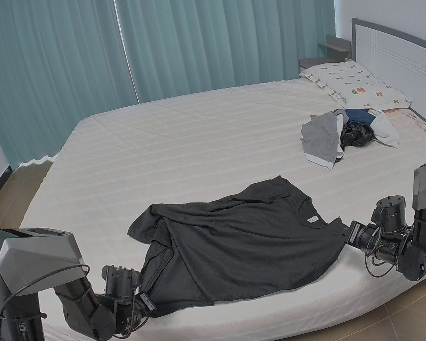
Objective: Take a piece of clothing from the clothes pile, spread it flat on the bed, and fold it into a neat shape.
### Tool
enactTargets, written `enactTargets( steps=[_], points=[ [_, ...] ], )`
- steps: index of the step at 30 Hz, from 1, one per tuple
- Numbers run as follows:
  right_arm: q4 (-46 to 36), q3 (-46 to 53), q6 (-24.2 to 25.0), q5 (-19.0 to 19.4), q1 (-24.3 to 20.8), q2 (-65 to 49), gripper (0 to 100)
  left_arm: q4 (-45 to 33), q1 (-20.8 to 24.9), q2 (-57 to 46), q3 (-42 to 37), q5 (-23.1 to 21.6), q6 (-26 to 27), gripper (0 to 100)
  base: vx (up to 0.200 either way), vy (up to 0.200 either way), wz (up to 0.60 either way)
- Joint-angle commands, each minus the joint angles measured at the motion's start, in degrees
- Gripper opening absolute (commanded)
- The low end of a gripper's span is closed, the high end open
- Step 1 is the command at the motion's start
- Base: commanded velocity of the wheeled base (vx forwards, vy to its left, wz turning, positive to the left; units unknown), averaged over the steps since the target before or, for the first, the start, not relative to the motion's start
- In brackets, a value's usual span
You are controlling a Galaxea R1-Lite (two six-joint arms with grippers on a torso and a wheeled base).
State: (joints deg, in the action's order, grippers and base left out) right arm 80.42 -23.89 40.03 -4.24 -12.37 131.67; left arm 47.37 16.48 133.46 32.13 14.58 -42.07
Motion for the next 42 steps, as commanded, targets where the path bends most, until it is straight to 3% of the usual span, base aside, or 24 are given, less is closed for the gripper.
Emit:
enactTargets(
  steps=[1, 9, 13, 16, 21, 24, 29, 37, 42],
  points=[
    [2.1, 0.7, 0.0, 0.0, 0.7, 0.0, 0, 0.0, -1.8, -4.4, -6.1, 0.4, 0.0, 0, 0.000, 0.000, 0.00],
    [4.8, 1.3, 0.1, 0.8, 1.5, 0.1, 0, -1.8, -3.1, -8.0, -8.7, 0.3, 0.2, 0, 0.000, 0.000, 0.00],
    [4.8, 1.2, 0.0, 2.3, 2.9, -0.8, 0, -7.8, -4.6, -9.5, -7.4, 0.3, 0.3, 0, 0.000, 0.000, 0.00],
    [4.5, 1.4, -0.1, 5.6, 3.6, -1.1, 0, -12.9, -7.0, -12.3, -4.5, 0.0, 0.2, 0, 0.000, 0.000, 0.00],
    [4.5, 0.2, -0.2, 9.3, 3.3, 0.7, 0, -9.4, -9.8, -11.5, -2.3, -2.7, -1.1, 0, 0.000, 0.000, 0.00],
    [3.9, -2.4, -0.4, 11.4, 3.6, 2.0, 0, -4.0, -11.5, -8.3, -0.7, -3.6, -5.0, 0, 0.000, 0.000, 0.00],
    [0.0, -11.9, -0.4, 11.4, 3.7, 4.9, 0, 6.5, -12.2, -2.8, 1.0, -4.1, -11.9, 0, 0.000, 0.000, 0.00],
    [-10.0, -25.8, -0.5, 9.5, 2.9, 7.5, 0, 7.8, -14.9, -1.8, 3.0, -4.6, -15.0, 0, 0.000, 0.000, 0.00],
    [-15.6, -37.6, -0.5, 5.0, 2.8, 13.4, 0, 7.9, -17.0, -2.3, 3.2, -11.0, -18.0, 0, 0.000, 0.000, 0.00]
  ],
)
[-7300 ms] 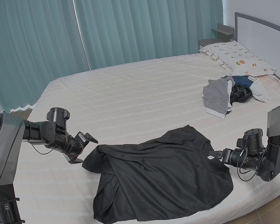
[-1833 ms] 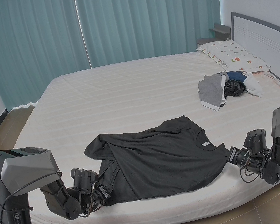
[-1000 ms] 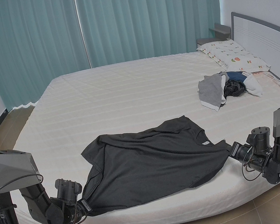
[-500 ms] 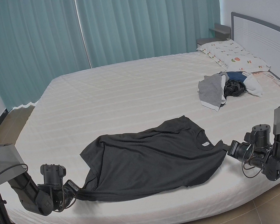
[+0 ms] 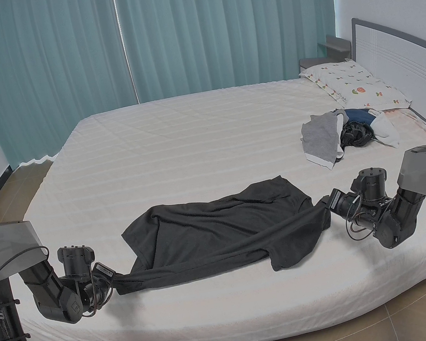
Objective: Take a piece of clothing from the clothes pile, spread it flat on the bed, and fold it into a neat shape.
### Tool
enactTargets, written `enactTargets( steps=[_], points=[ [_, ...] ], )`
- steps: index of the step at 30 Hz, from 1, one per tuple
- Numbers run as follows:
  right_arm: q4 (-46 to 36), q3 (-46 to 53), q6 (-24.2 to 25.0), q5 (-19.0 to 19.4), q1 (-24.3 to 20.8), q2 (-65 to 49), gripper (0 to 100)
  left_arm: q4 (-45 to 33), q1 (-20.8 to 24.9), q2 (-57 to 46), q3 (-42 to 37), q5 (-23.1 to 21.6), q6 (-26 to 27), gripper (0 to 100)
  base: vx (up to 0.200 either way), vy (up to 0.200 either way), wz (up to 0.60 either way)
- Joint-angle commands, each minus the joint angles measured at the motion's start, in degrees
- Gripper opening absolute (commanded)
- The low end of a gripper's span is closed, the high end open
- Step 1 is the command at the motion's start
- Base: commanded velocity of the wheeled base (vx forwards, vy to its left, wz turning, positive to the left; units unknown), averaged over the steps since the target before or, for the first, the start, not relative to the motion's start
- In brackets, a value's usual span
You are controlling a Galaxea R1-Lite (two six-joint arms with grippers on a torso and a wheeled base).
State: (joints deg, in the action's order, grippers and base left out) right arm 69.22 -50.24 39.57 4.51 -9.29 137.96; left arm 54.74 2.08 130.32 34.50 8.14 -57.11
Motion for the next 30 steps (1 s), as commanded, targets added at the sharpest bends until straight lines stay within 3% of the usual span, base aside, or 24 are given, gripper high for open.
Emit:
enactTargets(
  steps=[1, 6, 7, 17, 22, 30],
  points=[
    [-4.4, -12.8, 0.0, -4.3, -0.5, 8.3, 0, 0.5, -2.6, 0.6, 0.8, -4.8, -3.6, 0, 0.000, 0.000, 0.00],
    [-4.4, -16.7, 0.0, -4.9, -1.5, 11.5, 0, 0.5, -2.7, 0.6, 0.9, -5.0, -3.8, 0, 0.000, 0.000, 0.00],
    [-4.4, -17.4, 0.0, -4.9, -2.0, 12.2, 100, 0.5, -2.6, 0.6, 0.9, -4.9, -3.8, 0, 0.000, 0.000, 0.00],
    [-3.3, -14.9, -0.4, -3.7, -0.7, 10.0, 100, 0.5, -2.5, 0.7, 0.8, -4.9, -3.7, 0, 0.000, 0.000, 0.00],
    [-2.2, -5.7, -0.6, 3.5, -0.1, 3.4, 100, 0.5, -2.5, 0.7, 0.8, -4.9, -3.6, 0, 0.000, 0.000, 0.00],
    [-2.2, 1.2, -4.3, 6.7, -1.8, 3.6, 100, 0.4, -2.5, 0.7, 0.7, -4.9, -3.5, 0, 0.000, 0.000, 0.00]
  ],
)
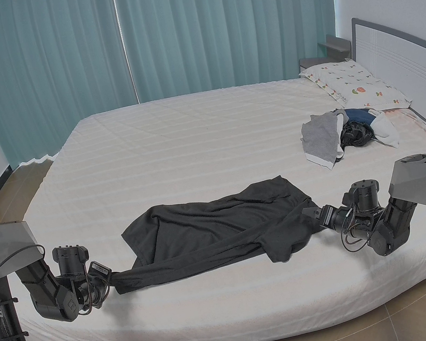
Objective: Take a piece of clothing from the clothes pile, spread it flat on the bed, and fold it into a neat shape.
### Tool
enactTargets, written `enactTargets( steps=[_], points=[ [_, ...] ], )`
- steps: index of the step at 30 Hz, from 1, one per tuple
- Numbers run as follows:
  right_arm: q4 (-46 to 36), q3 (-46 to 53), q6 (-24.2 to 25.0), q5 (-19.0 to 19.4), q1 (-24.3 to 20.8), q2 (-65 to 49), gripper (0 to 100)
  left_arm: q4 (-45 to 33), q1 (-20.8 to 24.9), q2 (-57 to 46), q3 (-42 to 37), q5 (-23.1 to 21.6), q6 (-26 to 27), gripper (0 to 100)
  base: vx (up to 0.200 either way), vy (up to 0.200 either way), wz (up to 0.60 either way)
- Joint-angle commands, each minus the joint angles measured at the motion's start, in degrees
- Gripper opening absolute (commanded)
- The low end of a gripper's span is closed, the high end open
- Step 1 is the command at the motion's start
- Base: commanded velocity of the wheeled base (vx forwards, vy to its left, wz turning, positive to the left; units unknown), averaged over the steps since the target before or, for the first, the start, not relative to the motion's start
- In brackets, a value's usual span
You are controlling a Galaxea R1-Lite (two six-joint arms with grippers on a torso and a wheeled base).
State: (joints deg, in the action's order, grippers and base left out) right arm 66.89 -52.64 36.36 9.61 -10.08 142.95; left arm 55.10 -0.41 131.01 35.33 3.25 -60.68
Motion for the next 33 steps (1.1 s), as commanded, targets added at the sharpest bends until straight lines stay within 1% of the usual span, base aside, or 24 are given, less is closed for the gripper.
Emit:
enactTargets(
  steps=[1, 3, 6, 7, 9, 12, 14, 16, 18, 25, 26, 33],
  points=[
    [0.1, 4.3, -1.3, 2.3, -1.3, -1.2, 100, 0.0, 0.0, 0.1, 0.0, 0.1, 0.0, 0, 0.000, 0.000, 0.00],
    [0.1, 4.8, -2.1, 3.1, -2.0, -0.8, 100, 0.0, 0.0, 0.1, 0.0, 0.0, 0.2, 0, 0.000, 0.000, 0.00],
    [0.1, 4.7, -2.9, 3.3, -2.3, 0.0, 100, 0.0, 0.0, 0.1, 0.0, 0.1, 0.2, 0, 0.000, 0.000, 0.00],
    [-0.2, 4.4, -3.7, 3.7, -2.9, 0.8, 0, 0.0, 0.0, 0.1, 0.1, 0.1, 0.0, 0, 0.000, 0.000, 0.00],
    [-0.7, 3.9, -3.8, 4.8, -3.5, 1.0, 0, 0.0, 0.0, 0.1, 0.1, 0.1, 0.0, 0, 0.000, 0.000, 0.00],
    [-1.3, 3.2, -3.9, 5.2, -3.6, 1.1, 0, 0.0, 0.0, 0.1, 0.1, 0.1, 0.0, 0, 0.000, 0.000, 0.00],
    [-4.8, 1.9, -4.6, 5.2, -3.6, 1.0, 0, 0.0, 0.0, 0.1, 0.1, 0.0, 0.2, 0, 0.000, 0.000, 0.00],
    [-6.2, 1.2, -6.0, 5.2, -3.6, 1.1, 0, 0.0, 0.0, 0.1, 0.1, 0.1, 0.2, 0, 0.000, 0.000, 0.00],
    [-6.1, 1.0, -6.9, 5.1, -3.6, 1.1, 0, 0.0, 0.0, 0.1, 0.1, 0.1, 0.2, 0, 0.000, 0.000, 0.00],
    [-5.8, 1.6, -7.1, 4.9, -3.1, 0.5, 0, 0.0, 0.0, 0.1, 0.1, 0.1, 0.2, 0, 0.000, 0.000, 0.00],
    [-5.8, 1.5, -7.1, 4.9, -3.0, 0.4, 100, 0.0, 0.0, 0.1, 0.0, 0.1, 0.2, 0, 0.000, 0.000, 0.00],
    [-7.0, -1.6, -7.3, 4.5, -3.2, 1.4, 100, 0.0, 0.0, 0.1, 0.1, 0.1, 0.2, 0, 0.000, 0.000, 0.00]
  ],
)
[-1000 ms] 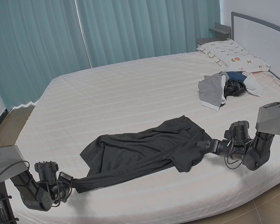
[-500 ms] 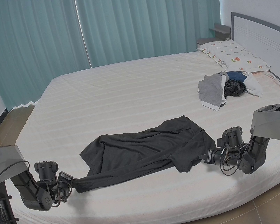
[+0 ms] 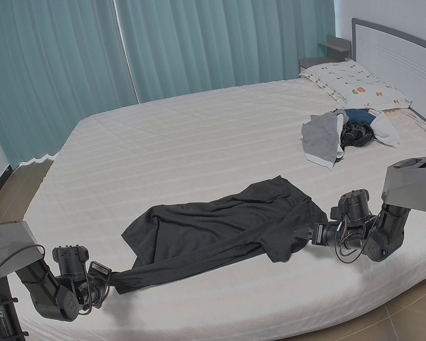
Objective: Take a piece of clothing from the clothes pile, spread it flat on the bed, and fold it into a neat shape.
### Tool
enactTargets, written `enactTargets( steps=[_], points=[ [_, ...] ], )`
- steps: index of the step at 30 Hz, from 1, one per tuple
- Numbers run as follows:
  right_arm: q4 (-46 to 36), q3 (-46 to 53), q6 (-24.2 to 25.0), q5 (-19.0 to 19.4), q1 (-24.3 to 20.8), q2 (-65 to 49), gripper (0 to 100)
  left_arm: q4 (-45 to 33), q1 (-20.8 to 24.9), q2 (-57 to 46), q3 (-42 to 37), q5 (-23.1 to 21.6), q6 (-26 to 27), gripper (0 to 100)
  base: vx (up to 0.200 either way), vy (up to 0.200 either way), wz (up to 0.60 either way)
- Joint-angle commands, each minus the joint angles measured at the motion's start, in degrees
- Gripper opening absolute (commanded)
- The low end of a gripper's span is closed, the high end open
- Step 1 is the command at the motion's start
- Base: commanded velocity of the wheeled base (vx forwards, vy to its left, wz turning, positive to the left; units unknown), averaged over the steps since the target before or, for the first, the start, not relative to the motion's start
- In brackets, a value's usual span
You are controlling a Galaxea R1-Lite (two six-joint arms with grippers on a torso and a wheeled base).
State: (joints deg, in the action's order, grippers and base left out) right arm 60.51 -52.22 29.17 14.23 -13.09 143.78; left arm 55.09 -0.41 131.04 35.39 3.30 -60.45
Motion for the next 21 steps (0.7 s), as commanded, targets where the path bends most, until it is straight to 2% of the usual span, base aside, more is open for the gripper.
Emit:
enactTargets(
  steps=[1, 10, 11, 16, 21],
  points=[
    [-1.4, -2.6, -0.2, -0.1, -0.3, 0.7, 100, 0.0, 0.0, 0.1, 0.0, 0.0, 0.0, 0, 0.000, 0.000, 0.00],
    [-6.4, -7.8, 0.0, -0.4, -1.5, 2.8, 100, 0.0, 0.0, 0.2, 0.2, 0.0, 0.0, 0, 0.000, 0.000, 0.00],
    [-6.4, -7.7, 0.0, -0.8, -1.5, 2.7, 0, 0.0, 0.0, 0.2, 0.1, 0.0, 0.0, 0, 0.000, 0.000, 0.00],
    [-6.1, -5.3, -0.1, -1.7, -0.9, 1.0, 0, 0.0, 0.0, 0.2, 0.1, 0.0, 0.0, 0, 0.000, 0.000, 0.00],
    [-6.0, 2.7, 0.1, -0.4, 2.3, -5.9, 0, 0.0, 0.0, -0.1, -0.1, -0.1, 0.0, 0, 0.000, 0.000, 0.00]
  ],
)
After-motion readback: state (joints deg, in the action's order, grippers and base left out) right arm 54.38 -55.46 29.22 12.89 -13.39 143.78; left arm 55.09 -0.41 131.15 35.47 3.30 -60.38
